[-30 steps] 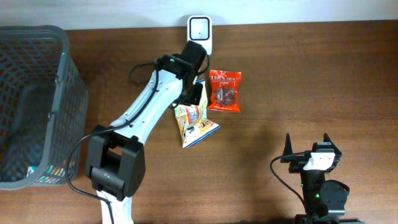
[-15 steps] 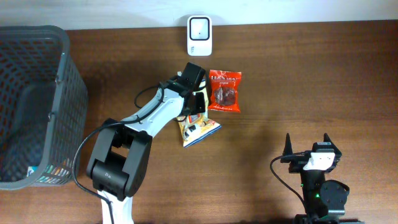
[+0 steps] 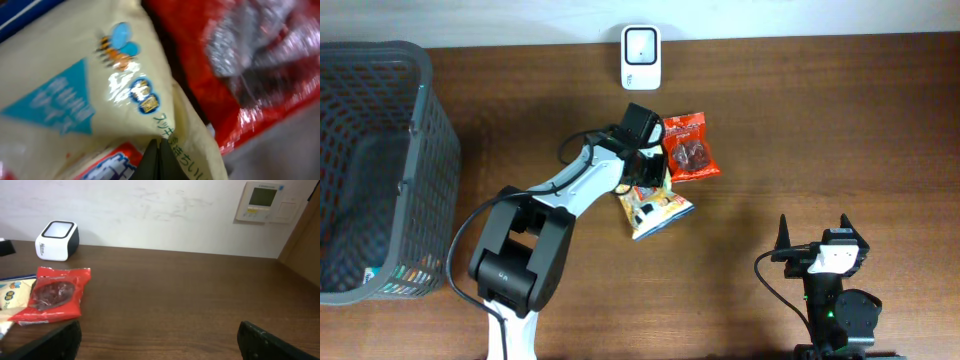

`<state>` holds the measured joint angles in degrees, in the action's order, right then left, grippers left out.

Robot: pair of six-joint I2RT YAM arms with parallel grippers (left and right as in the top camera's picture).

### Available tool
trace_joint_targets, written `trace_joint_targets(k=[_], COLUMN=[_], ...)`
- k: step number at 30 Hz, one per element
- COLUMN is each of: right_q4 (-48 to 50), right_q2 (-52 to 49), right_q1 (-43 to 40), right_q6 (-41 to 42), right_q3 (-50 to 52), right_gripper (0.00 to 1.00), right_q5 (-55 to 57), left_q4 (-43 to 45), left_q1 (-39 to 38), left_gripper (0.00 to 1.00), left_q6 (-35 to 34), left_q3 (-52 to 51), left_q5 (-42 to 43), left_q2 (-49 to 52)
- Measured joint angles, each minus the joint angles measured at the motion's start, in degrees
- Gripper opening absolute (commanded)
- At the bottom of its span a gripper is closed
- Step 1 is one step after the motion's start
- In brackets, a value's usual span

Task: Scan the item barcode
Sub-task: 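Carry the yellow wipes pack to the scanner and hold it there, then release the yellow pack beside the red bag and withdraw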

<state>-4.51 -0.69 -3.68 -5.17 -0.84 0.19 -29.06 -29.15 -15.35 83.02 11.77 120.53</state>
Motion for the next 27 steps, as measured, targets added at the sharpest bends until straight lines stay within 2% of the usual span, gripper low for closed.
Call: trace_joint_targets(k=[5,9,10,12,14,15,16,19,20,24,27], right_q4=[0.0,0.0,0.0,0.0,0.0,0.0,0.0,0.0,0.0,0.0,0.0], right_q2=[0.0,0.0,0.0,0.0,0.0,0.0,0.0,0.0,0.0,0.0,0.0], right_q1=[0.0,0.0,0.0,0.0,0.0,0.0,0.0,0.0,0.0,0.0,0.0], right_q6=[0.0,0.0,0.0,0.0,0.0,0.0,0.0,0.0,0.0,0.0,0.0], right_q3=[0.0,0.0,0.0,0.0,0.0,0.0,0.0,0.0,0.0,0.0,0.0], right_gripper=[0.98,0.99,0.99,0.99,0.98,0.98,0.99,0.98,0.98,0.98,0.98], right_q5=[0.0,0.0,0.0,0.0,0.0,0.0,0.0,0.0,0.0,0.0,0.0], left_q4=[-5.2,-14.6,-17.6,-23.3,-28.9,-32.3,-36.0,-43.2,-47.1,-59.4,-65.7], left_q1=[0.0,-0.1,-0.1,0.0,0.2,0.4,0.7,2.6,3.7,10.3,19.3], left_gripper=[0.0,0.02,0.09,0.17,0.33,0.49,0.82,0.88,0.99,0.99,0.99], left_q6=[4.2,5.3,5.4,5.5,6.0,6.1,5.9,6.4,6.2,4.7,0.6], left_q3=[3.5,10.4,13.0,19.5,25.8,29.6,34.1,47.4,53.4,69.4,79.0], left_q5=[4.5,4.3,4.1,3.8,3.1,2.6,1.8,-2.0,-4.4,-11.3,-14.3], left_q2=[1.1,1.4,1.4,1.4,1.4,1.4,1.4,1.4,1.4,1.2,1.1])
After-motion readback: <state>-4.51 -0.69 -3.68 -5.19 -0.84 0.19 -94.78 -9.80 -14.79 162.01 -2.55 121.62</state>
